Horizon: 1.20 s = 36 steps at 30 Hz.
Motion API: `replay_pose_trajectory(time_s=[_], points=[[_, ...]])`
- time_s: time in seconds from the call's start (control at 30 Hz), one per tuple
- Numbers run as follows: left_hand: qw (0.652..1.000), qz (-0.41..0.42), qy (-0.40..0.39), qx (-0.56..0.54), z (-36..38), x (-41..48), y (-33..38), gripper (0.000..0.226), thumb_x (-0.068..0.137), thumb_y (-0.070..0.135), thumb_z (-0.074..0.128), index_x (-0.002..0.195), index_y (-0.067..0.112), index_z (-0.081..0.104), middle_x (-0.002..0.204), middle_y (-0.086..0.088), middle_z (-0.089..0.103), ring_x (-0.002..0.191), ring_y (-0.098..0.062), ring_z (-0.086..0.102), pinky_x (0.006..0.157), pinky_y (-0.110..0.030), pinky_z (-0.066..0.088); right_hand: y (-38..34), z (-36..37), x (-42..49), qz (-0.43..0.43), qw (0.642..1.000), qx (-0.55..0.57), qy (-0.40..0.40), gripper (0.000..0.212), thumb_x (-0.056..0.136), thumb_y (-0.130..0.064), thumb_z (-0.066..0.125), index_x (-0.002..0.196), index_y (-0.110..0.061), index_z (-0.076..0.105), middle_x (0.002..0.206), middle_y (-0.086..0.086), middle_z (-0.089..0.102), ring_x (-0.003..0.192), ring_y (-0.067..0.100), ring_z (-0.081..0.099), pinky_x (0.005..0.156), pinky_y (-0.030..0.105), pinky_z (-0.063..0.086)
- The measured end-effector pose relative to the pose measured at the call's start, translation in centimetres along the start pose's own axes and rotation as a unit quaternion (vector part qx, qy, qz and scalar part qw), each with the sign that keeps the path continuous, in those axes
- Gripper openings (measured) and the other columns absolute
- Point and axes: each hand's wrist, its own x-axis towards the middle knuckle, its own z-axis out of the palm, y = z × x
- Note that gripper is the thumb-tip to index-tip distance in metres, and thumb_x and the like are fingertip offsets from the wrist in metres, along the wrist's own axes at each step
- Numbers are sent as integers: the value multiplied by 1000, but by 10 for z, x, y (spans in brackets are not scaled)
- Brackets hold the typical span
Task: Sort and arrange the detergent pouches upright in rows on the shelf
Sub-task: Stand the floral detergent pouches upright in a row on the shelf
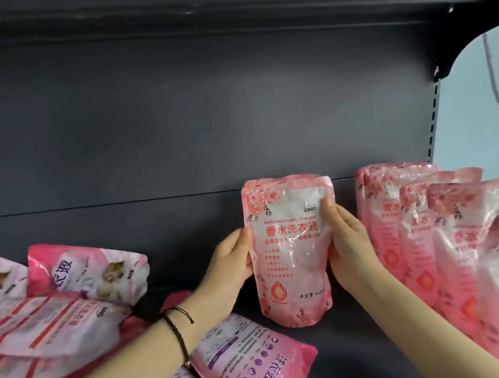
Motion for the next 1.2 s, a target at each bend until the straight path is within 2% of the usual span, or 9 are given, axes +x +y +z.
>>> replay_pose_trajectory(time_s=[0.17, 0.3, 0.63, 0.8, 0.9, 0.93, 1.0, 1.07, 1.2], points=[[989, 44, -6, 139, -4, -11, -9, 29, 85, 51, 58, 111, 39, 58, 109, 15, 70, 104, -2, 65, 90, -25, 52, 8, -16, -18, 65, 988, -129, -56, 42, 88, -44, 60, 122, -19, 58, 111, -2, 72, 99, 12, 70, 74, 24, 54], [954, -23, -82, 287, -5, -28, -20, 74, 65, 40, 82, 118, 47, 31, 113, 14, 64, 101, -3, 66, 87, -26, 54, 16, -32, -36, 133, 933, -318, -104, 65, 80, -10, 75, 126, -30, 34, 109, -6, 60, 93, 6, 63, 58, 12, 51], [915, -1, -3, 404, 19, -9, -42, 73, 79, 18, 73, 126, 24, 17, 99, 10, 55, 85, -3, 60, 65, -15, 52, 31, -34, -25, 92, 899, -421, -74, 81, 85, -3, 64, 145, -30, 17, 97, -7, 57, 84, 2, 57, 52, 10, 43], [909, -24, -8, 416, 16, -7, -42, 73, 80, 23, 73, 128, 22, 20, 113, 0, 59, 97, -10, 62, 83, -27, 56, 23, -31, -23, 93, 867, -483, -82, 71, 87, -9, 63, 145, -21, 23, 108, -3, 57, 90, 11, 58, 60, 16, 46], [877, -36, -14, 480, 11, -12, -29, 62, 82, 33, 69, 129, 18, 32, 120, -1, 58, 103, -14, 59, 88, -33, 54, 1, -25, -30, 64, 715, -683, -135, 27, 90, -23, 57, 115, -14, 50, 104, 3, 60, 90, 19, 59, 65, 27, 48], [844, -29, -17, 535, 7, -16, -22, 58, 83, 41, 66, 129, 18, 38, 122, 0, 57, 105, -15, 58, 89, -36, 53, -8, -22, -33, 42, 639, -752, -157, 9, 91, -25, 54, 94, -17, 54, 93, 1, 60, 85, 21, 60, 64, 29, 47], [740, 3, -36, 671, -4, -25, -6, 54, 84, 55, 57, 127, 22, 50, 123, 2, 57, 111, -17, 55, 91, -37, 49, -20, -14, -39, 18, 534, -823, -194, 25, 92, -31, 53, 71, -20, 46, 84, 0, 55, 79, 23, 58, 63, 29, 42], [636, 70, -92, 763, -16, -38, 11, 49, 86, 57, 51, 125, 27, 54, 121, 6, 59, 114, -15, 51, 94, -35, 42, -30, -6, -41, 9, 471, -850, -236, 20, 91, -36, 56, 89, -16, 59, 97, 1, 61, 87, 23, 62, 67, 29, 45], [569, 121, -200, 789, -38, -65, 33, 36, 90, 51, 46, 120, 31, 55, 117, 9, 57, 111, -13, 48, 96, -36, 40, -41, 10, -51, -41, 399, -873, -279, 42, 91, -45, 58, 124, -20, 56, 115, 1, 63, 101, 22, 63, 75, 29, 48]])
